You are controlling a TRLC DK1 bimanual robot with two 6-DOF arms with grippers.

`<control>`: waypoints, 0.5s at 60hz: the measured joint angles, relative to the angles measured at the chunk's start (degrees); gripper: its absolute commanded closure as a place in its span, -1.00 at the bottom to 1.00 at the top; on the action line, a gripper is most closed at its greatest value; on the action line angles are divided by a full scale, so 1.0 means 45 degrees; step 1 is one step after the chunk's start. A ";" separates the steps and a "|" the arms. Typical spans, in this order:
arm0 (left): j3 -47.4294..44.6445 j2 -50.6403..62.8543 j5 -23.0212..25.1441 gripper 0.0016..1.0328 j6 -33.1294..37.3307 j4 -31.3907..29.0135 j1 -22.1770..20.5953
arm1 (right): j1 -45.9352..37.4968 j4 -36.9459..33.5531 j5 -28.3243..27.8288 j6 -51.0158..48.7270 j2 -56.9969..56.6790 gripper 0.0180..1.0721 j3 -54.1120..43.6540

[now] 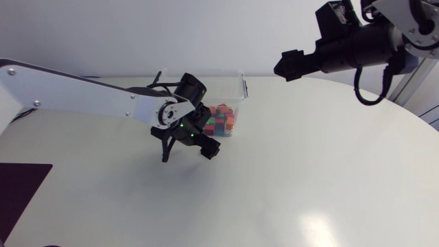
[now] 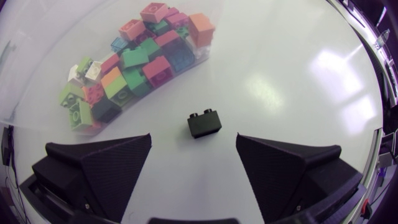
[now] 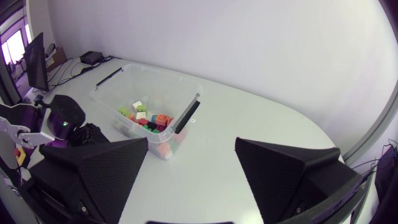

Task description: Place the duplo bricks in the container

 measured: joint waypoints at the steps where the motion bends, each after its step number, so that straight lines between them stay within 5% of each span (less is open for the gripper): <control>1: 0.0141 0.0141 -0.0073 -0.83 -0.0039 -0.0024 -0.0034 | -0.0019 0.0078 0.0000 0.0000 -0.0136 -0.93 -0.0160; 22: 0.2064 0.2011 -0.0714 -0.76 -0.0937 -0.0942 -0.0340 | -0.0335 0.0432 -0.0180 0.0000 -0.1831 -0.93 -0.2715; 30: 0.2307 0.2195 -0.0792 -0.54 -0.1166 -0.1190 -0.0476 | -0.0515 0.0665 -0.0185 -0.0005 -0.2361 -0.93 -0.3526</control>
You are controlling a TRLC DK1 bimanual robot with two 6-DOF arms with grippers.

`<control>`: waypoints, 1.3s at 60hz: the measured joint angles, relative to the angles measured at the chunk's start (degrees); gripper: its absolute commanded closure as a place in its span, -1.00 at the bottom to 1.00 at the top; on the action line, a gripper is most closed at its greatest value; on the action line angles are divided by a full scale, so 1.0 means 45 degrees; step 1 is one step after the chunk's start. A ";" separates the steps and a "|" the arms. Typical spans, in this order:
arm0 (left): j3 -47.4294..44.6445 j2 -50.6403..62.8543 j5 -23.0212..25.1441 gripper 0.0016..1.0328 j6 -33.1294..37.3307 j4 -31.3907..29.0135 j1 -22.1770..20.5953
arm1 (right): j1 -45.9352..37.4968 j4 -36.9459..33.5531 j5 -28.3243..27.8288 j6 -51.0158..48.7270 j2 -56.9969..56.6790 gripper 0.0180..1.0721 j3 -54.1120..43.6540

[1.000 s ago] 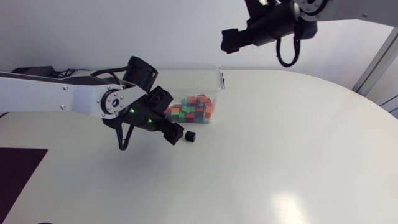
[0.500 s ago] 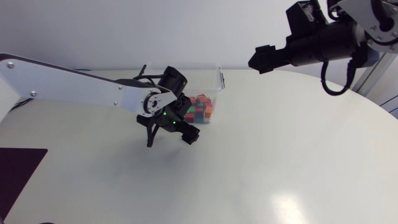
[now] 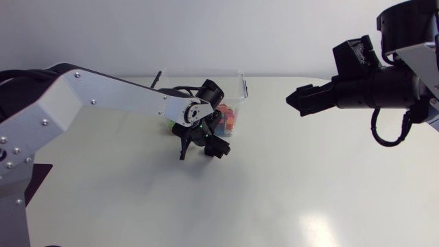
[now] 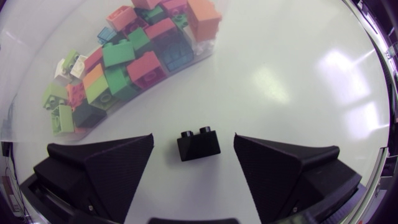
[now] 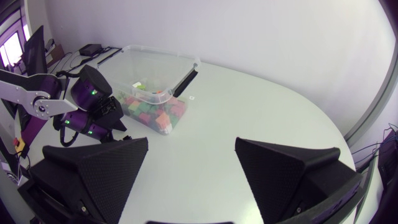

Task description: Place the duplo bricks in the container

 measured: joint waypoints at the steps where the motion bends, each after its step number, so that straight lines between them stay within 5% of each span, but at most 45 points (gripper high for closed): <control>1: 0.0029 0.0015 0.0000 -0.51 -0.0024 0.0000 -0.0019 | -0.0005 0.0039 0.0005 0.0000 -0.0083 -0.93 -0.0117; 6: 0.0185 0.0073 -0.0136 -0.48 -0.0160 -0.0097 -0.0107 | -0.0112 0.0078 0.0005 -0.0005 -0.0457 -0.93 -0.0617; 12: 0.0471 0.0180 -0.0248 -0.15 -0.0253 -0.0593 -0.0199 | -0.0340 0.0063 0.0010 -0.0058 -0.1001 -0.93 -0.1025; 51: 0.2448 0.1326 -0.0573 -0.11 -0.0821 -0.2866 -0.0311 | -0.1666 -0.0835 0.0000 -0.0865 -0.4381 -0.93 -0.2419; 74: 0.2803 0.1729 -0.0573 0.79 -0.1098 -0.3230 -0.0311 | -0.2453 -0.1243 0.0005 -0.1161 -0.6470 -0.93 -0.2832; 78: 0.2803 0.1729 -0.0573 0.81 -0.1098 -0.3225 -0.0311 | -0.2642 -0.1229 0.0010 -0.1200 -0.6989 -0.93 -0.3045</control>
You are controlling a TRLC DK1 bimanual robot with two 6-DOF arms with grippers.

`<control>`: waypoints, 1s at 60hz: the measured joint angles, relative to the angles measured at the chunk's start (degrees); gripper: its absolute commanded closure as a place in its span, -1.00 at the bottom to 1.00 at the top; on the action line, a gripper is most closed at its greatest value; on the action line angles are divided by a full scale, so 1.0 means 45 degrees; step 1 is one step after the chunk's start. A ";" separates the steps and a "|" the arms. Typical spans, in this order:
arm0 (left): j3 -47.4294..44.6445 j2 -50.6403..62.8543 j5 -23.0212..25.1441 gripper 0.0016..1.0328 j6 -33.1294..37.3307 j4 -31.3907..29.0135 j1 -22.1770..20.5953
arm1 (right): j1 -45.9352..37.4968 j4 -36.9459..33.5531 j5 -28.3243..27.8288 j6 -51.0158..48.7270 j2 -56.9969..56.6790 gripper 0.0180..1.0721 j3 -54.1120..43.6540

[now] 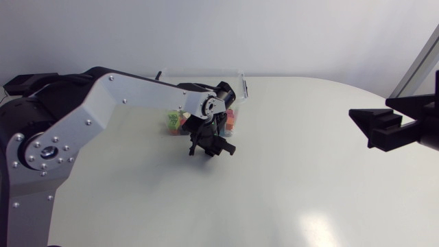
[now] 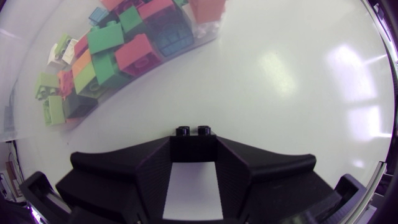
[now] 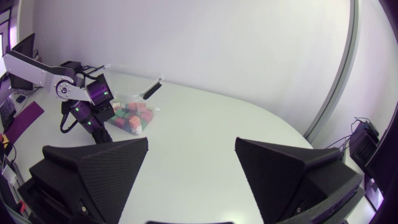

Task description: Place the duplo bricks in the container

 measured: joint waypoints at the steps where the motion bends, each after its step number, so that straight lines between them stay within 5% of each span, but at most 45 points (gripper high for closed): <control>1: 0.0000 0.0000 0.0000 0.81 0.0000 0.0000 0.0000 | -0.0049 0.0000 -0.0005 0.0000 -0.0126 -0.93 -0.0049; 31: -0.2278 -0.3463 0.0000 0.83 0.0257 0.0627 0.0078 | -0.1214 0.1904 0.0253 -0.0389 -0.3973 -0.93 -0.2837; 60: -0.2399 -0.6751 0.0005 0.83 0.1025 0.0724 0.0656 | -0.1792 0.4410 0.0816 -0.1015 -0.7145 -0.93 -0.6241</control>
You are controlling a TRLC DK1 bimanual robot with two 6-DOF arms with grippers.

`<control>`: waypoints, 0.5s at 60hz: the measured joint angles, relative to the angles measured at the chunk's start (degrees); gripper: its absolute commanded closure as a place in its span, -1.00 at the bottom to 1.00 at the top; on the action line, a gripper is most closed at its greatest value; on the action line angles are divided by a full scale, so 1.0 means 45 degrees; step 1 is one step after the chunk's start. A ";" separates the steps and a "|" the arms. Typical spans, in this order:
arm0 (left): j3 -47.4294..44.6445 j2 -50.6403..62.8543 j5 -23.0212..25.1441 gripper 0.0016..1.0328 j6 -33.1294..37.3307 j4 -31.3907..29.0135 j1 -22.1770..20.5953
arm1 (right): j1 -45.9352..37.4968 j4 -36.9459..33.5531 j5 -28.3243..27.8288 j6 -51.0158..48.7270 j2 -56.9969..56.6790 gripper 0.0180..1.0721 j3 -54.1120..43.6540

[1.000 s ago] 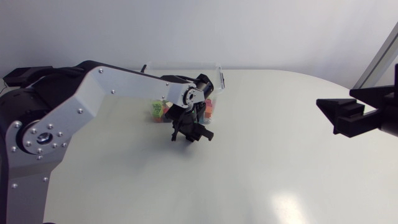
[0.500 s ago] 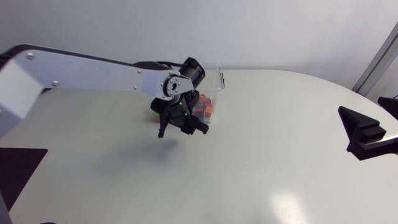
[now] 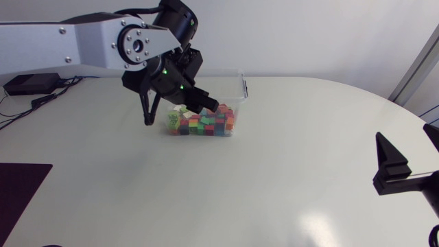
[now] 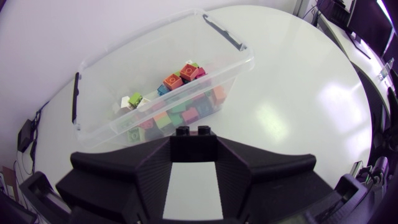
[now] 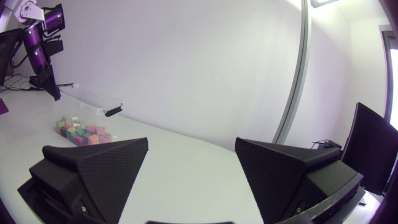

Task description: Place the duplo bricks in the container

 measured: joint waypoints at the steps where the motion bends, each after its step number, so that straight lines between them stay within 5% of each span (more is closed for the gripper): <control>1: 0.0000 -0.0039 0.0005 0.83 0.0015 0.0000 0.0019 | 0.0000 0.0024 0.0010 -0.0015 -0.0078 -0.93 -0.0092; 30: 0.0000 -0.0495 0.0491 0.83 0.0675 0.2322 0.1501 | 0.0005 0.1321 0.0277 -0.0219 -0.0806 -0.90 -0.1967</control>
